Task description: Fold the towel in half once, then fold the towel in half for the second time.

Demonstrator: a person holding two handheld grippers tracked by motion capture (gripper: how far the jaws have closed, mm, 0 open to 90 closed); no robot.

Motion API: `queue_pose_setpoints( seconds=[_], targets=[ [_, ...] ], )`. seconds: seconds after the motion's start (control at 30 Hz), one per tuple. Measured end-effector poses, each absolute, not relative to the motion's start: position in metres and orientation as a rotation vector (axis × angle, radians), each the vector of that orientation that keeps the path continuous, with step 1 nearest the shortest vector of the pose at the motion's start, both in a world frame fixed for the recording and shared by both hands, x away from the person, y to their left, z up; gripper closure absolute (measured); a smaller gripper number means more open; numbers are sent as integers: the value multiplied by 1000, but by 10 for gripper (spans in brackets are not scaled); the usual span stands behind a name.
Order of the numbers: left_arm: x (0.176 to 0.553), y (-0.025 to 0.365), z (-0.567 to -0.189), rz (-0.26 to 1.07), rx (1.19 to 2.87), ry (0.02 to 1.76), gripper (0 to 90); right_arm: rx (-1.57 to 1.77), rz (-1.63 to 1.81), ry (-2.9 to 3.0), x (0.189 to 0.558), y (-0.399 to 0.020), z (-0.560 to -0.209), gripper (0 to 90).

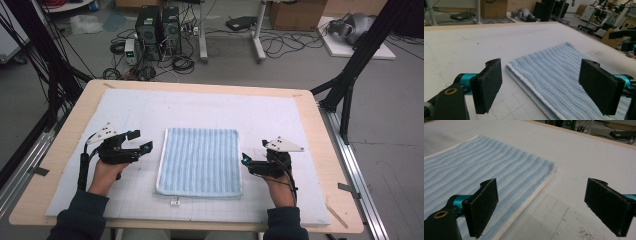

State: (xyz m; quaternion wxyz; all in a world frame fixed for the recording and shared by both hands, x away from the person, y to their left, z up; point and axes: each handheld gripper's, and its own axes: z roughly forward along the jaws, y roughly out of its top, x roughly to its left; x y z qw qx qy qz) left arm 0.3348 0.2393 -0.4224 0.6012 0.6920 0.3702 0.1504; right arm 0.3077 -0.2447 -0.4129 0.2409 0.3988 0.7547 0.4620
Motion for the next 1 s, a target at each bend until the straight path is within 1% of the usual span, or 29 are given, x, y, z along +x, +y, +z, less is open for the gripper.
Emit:
queue_pose_setpoints(
  seconds=[0.1, 0.5, 0.73, 0.87, 1.0],
  targets=[
    [334, 241, -421, 357, 1598, 864, 193, 1091, 1261, 2071, 307, -244, -413, 110],
    [342, 240, -428, 303, 1613, 907, 179, 1113, 1258, 2073, 308, -247, -415, 110],
    [347, 242, -429, 298, 1613, 943, 179, 1122, 1252, 2095, 307, -246, -417, 110],
    [353, 237, -423, 297, 1626, 934, 179, 1115, 1259, 2102, 306, -246, -417, 110],
    [367, 227, -413, 336, 1658, 919, 185, 1110, 1271, 2105, 306, -245, -417, 110]
  ],
)
